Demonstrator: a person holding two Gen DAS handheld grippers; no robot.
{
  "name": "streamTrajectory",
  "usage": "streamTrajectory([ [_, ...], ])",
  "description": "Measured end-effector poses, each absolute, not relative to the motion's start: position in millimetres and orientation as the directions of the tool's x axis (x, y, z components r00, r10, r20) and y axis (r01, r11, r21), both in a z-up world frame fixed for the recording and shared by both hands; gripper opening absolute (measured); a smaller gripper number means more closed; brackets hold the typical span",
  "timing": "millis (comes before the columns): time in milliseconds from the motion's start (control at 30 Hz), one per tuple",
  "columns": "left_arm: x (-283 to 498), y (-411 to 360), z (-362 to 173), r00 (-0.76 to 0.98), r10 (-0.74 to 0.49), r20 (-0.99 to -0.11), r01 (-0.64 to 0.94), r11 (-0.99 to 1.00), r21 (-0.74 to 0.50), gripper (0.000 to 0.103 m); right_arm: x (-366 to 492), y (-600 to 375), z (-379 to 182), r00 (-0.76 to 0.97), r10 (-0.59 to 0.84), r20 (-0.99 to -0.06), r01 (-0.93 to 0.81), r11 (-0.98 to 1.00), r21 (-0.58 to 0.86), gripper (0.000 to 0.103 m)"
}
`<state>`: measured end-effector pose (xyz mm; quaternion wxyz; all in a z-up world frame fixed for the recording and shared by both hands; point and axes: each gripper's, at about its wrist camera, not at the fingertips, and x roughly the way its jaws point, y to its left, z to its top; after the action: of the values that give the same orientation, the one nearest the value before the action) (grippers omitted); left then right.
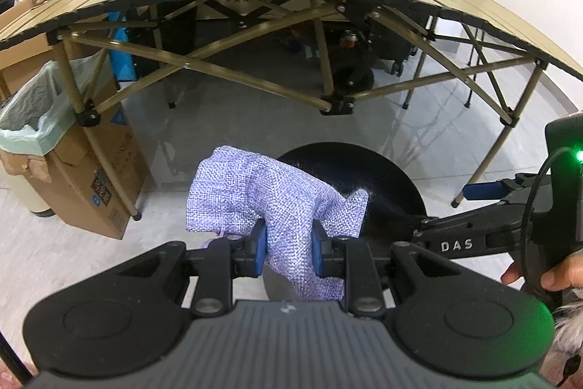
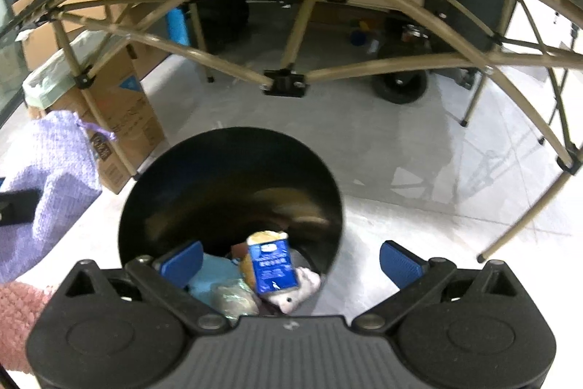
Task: Collect trash
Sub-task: 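Lower left tool with the pouch into the bin and open it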
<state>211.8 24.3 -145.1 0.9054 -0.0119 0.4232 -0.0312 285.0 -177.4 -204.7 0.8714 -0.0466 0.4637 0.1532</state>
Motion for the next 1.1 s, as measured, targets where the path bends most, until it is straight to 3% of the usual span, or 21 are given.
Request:
streamTrajectory([
  [633,240.6,-21.0,-162.5,0.583,-0.12,-0.804,0.141,0.989,-0.045,0.024,278.5,-245.4,-170.8,0.588,0.133,-0.798,-0.102,0.991,0.09,0.103],
  [1100,275.6,-41.5,-193.8,0.519,-0.125,-0.846,0.153,0.987,-0.052,0.024,286.6,-252.9,-181.5,0.571,0.091,-0.816,-0.055,0.996,0.072,0.103],
])
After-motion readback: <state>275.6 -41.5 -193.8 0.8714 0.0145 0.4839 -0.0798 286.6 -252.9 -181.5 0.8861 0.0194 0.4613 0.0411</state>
